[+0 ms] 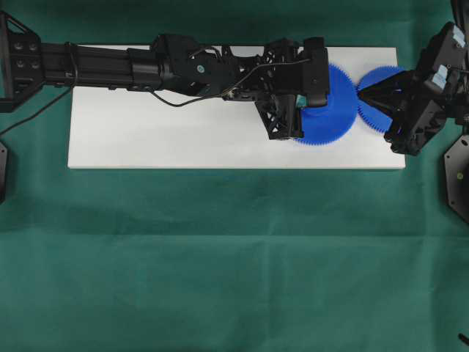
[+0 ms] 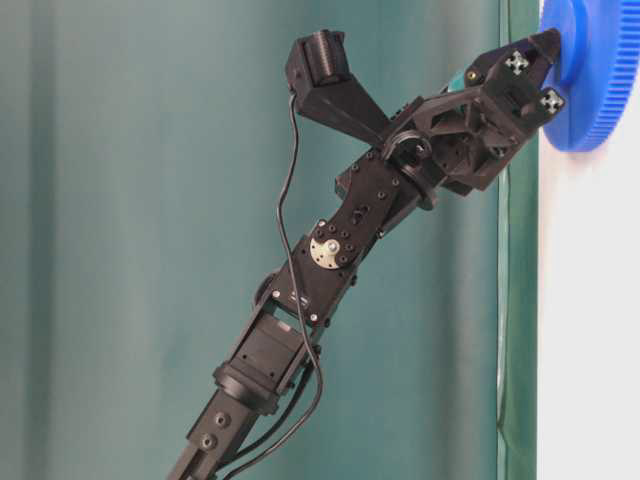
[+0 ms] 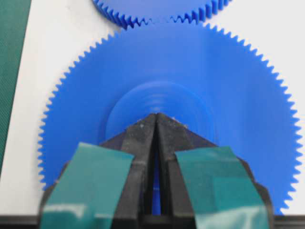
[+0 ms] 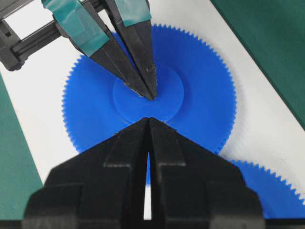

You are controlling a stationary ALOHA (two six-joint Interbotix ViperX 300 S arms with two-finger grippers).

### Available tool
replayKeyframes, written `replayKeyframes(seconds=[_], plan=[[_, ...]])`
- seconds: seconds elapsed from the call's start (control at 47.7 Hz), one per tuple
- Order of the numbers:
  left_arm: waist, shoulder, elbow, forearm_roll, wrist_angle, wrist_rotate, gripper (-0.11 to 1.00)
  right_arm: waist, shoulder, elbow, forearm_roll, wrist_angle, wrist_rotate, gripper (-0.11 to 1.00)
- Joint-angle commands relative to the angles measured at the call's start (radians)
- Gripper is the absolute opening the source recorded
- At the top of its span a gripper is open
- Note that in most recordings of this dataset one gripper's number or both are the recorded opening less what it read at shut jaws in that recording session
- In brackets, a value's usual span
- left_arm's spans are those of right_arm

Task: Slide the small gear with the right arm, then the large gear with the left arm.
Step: 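Slide the large gear back left to its starting spot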

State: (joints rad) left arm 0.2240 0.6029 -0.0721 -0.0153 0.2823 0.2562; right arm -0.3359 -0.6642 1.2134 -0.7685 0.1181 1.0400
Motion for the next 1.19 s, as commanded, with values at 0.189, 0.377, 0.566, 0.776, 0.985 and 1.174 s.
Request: replayKeyframes(seconds=[0.189,0.377,0.566,0.776,0.985,1.174], plan=[[0.005,-0.002,0.104,0.002,0.040,-0.008,0.00,0.002,-0.003,-0.020,0.000,-0.008,-0.002,0.50],[0.025,-0.058,0.301,0.000,-0.006,-0.034,0.00,0.003,-0.003,-0.031,0.005,-0.008,0.000,0.50],[0.066,-0.184,0.569,0.000,-0.163,-0.138,0.00,0.018,-0.003,-0.054,0.006,-0.008,0.000,0.50],[0.117,-0.325,0.827,0.000,-0.247,-0.206,0.00,0.037,0.002,-0.081,0.008,-0.005,0.000,0.50],[0.150,-0.454,0.989,-0.002,-0.275,-0.209,0.00,0.040,0.032,-0.109,0.008,-0.005,0.002,0.50],[0.184,-0.580,1.098,-0.003,-0.276,-0.209,0.00,0.049,0.083,-0.140,0.008,-0.005,0.002,0.50]])
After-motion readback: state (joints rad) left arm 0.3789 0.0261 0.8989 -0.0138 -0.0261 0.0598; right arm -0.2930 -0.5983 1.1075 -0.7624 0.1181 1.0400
